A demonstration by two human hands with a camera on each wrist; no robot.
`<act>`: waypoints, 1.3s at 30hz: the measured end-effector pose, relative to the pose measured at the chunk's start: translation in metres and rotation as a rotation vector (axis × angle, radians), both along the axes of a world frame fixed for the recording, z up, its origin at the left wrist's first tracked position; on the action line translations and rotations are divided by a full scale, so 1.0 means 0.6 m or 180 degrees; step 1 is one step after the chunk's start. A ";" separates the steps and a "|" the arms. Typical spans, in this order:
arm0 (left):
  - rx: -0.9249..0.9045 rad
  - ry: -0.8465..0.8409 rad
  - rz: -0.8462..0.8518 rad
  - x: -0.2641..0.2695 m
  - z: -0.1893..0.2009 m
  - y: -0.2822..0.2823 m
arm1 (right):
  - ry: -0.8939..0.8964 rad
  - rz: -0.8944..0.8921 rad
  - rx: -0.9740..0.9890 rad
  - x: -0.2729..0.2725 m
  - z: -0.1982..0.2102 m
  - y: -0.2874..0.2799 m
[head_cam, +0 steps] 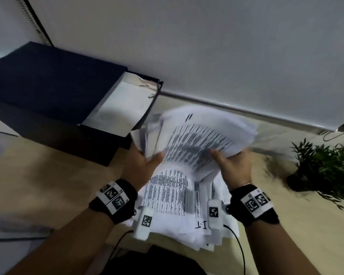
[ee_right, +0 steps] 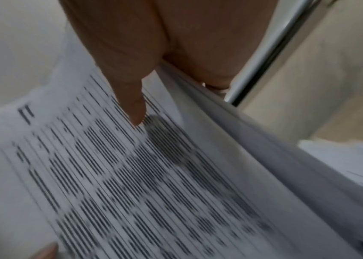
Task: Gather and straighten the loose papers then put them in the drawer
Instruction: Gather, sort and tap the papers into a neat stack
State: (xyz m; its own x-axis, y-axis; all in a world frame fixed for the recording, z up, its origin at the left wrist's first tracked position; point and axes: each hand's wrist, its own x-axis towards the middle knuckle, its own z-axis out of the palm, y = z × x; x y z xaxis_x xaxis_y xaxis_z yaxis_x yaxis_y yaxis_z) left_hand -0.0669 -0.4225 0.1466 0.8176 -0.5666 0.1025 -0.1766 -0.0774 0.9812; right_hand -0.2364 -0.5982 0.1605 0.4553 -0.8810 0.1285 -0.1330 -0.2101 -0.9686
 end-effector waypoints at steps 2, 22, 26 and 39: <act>0.0282 0.0404 0.0057 -0.006 -0.044 0.005 | 0.0187 -0.0069 0.0303 0.002 -0.031 -0.002; 0.1538 -0.1853 0.0256 0.015 0.007 0.055 | 0.3826 0.0088 0.0125 0.049 -0.212 0.100; 0.1392 -0.1978 0.0386 0.018 0.008 0.064 | 0.3855 0.0138 0.0272 0.074 -0.205 0.110; 0.1847 -0.0216 0.0234 0.041 -0.050 0.040 | 0.2746 -0.0275 0.0237 -0.037 -0.126 -0.011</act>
State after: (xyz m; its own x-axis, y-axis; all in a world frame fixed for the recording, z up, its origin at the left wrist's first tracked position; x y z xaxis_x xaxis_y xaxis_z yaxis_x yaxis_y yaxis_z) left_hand -0.0425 -0.3987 0.1167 0.8594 -0.4877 -0.1538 -0.2114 -0.6128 0.7615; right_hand -0.2585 -0.6049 0.0848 0.2984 -0.9094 -0.2898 -0.8395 -0.1056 -0.5331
